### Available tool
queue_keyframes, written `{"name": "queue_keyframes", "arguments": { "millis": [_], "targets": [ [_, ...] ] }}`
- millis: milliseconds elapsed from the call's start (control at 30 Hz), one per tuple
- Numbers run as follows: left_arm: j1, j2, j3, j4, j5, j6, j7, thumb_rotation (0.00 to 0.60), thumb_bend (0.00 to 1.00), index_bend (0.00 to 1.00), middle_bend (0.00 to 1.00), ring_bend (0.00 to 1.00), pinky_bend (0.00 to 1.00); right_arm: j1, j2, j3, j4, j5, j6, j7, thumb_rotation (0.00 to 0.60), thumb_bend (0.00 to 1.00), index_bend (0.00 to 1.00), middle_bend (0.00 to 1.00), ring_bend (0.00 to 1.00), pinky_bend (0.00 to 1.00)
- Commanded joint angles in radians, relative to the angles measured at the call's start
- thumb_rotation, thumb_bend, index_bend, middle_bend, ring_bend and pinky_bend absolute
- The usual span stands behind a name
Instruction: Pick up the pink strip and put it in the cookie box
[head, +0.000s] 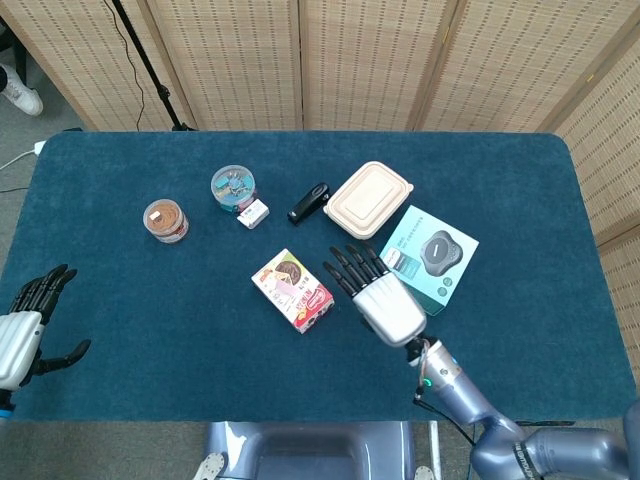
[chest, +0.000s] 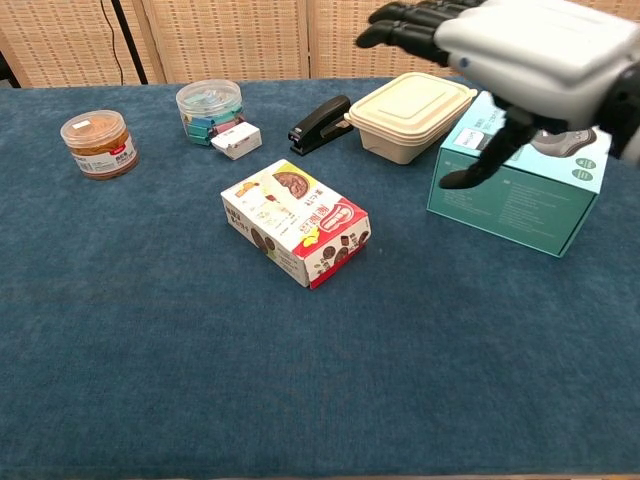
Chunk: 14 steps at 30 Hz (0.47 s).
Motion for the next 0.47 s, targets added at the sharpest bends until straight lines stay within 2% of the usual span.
{"name": "queue_keyframes", "arguments": {
  "millis": [33, 100, 200, 333, 467],
  "targets": [
    [0.044, -0.028, 0.039, 0.05, 0.077, 0.059, -0.035, 0.6, 0.26, 0.0, 0.0, 0.0, 0.0, -0.101, 0.106, -0.063, 0.024, -0.093, 0.099, 0.169, 0.6, 0.0, 0.0, 0.0, 0.0, 0.0],
    [0.072, -0.043, 0.053, 0.076, 0.105, 0.1, -0.049, 0.6, 0.25, 0.0, 0.0, 0.0, 0.0, -0.163, 0.145, -0.104, 0.061, -0.136, 0.163, 0.274, 0.6, 0.0, 0.0, 0.0, 0.0, 0.0],
    [0.094, -0.064, 0.066, 0.104, 0.126, 0.129, -0.054, 0.6, 0.25, 0.0, 0.0, 0.0, 0.0, -0.237, 0.167, -0.137, 0.148, -0.172, 0.241, 0.383, 0.6, 0.0, 0.0, 0.0, 0.0, 0.0],
    [0.098, -0.08, 0.073, 0.123, 0.148, 0.135, -0.034, 0.6, 0.22, 0.0, 0.0, 0.0, 0.0, -0.323, 0.171, -0.15, 0.246, -0.165, 0.312, 0.51, 0.6, 0.0, 0.0, 0.0, 0.0, 0.0],
    [0.092, -0.1, 0.07, 0.126, 0.149, 0.123, 0.01, 0.6, 0.21, 0.0, 0.0, 0.0, 0.0, -0.375, 0.164, -0.143, 0.311, -0.151, 0.336, 0.614, 0.6, 0.0, 0.0, 0.0, 0.0, 0.0]
  ]
}}
